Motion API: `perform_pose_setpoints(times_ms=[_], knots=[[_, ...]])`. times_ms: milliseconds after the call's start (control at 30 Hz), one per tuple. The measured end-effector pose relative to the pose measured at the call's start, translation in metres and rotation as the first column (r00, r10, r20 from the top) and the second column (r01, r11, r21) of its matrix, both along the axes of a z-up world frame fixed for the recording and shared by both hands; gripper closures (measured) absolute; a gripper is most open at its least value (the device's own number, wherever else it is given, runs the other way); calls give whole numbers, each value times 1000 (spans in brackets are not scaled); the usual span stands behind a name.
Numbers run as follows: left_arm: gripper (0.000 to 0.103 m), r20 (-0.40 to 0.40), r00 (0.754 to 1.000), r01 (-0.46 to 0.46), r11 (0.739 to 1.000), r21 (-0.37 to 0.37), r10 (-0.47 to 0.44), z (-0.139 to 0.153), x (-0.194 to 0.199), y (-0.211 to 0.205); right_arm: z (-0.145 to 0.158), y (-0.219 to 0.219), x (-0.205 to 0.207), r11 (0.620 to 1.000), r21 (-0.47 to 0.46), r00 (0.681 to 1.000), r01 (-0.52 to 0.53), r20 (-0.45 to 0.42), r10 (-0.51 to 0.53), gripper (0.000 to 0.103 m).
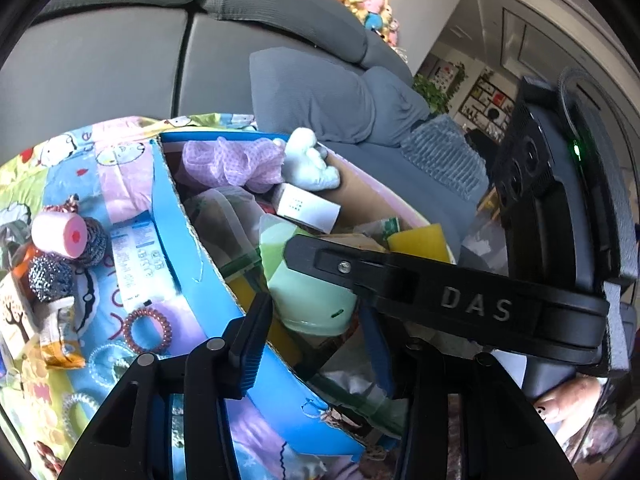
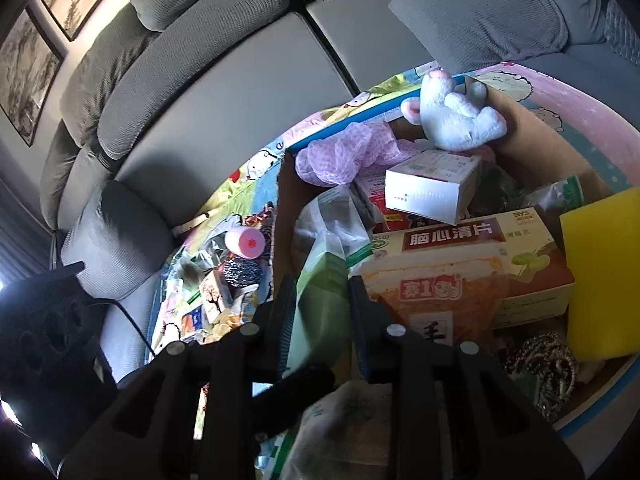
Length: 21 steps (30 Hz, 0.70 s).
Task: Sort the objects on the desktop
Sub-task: 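Lower the green case into the box and open both tools, then withdraw both tools from the box back over the blanket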
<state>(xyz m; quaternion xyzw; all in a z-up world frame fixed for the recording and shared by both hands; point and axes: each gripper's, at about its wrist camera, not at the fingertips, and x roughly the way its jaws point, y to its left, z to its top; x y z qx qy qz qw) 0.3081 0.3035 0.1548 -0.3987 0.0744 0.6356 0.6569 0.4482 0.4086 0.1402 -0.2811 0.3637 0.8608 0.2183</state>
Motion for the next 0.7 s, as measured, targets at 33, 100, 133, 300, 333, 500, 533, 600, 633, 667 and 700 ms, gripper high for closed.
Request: perform_pose_setpoints(times_ms=[33,100,133,300,333,500,533,600,633,667,700], knots=[[33,6,1000,-5,1000,7,5,2,-1,-2,2,-1,1,1000,0,1000,-7,-9,7,75],[23,7,1000,-23,1000,21,23,8,-2,-6,7,-4,4,1000,-2,999,-15,-37,14,70],[23,11,1000,-24,999,31,24,11,-2,-8,10,-5,6,1000,1,998,-15,-54,15,67],[23,33,999,-26,999,42,24,20,-6,-14,28,-17,12,994,109,998,16,-69,-9,57],[23,37,999,-31,999,40,29,21,-6,-16,29,-19,13,994,112,997,19,-73,-11,57],[23,43,997,-71,996,50,69,26,-15,-37,35,-24,18,997,82,993,-6,-117,15,51],[23,41,996,-79,996,50,77,27,-17,-42,37,-27,18,996,88,993,-9,-120,20,50],[23,33,993,-113,992,49,111,29,-26,-56,41,-34,17,995,98,991,-23,-127,35,46],[23,33,991,-134,990,49,133,30,-31,-63,42,-39,16,994,101,990,-37,-133,50,45],[23,36,987,-157,987,48,155,31,-37,-72,43,-44,14,993,103,988,-53,-136,67,43],[23,37,984,-173,984,44,171,30,-41,-80,44,-50,11,991,106,987,-75,-136,89,43]])
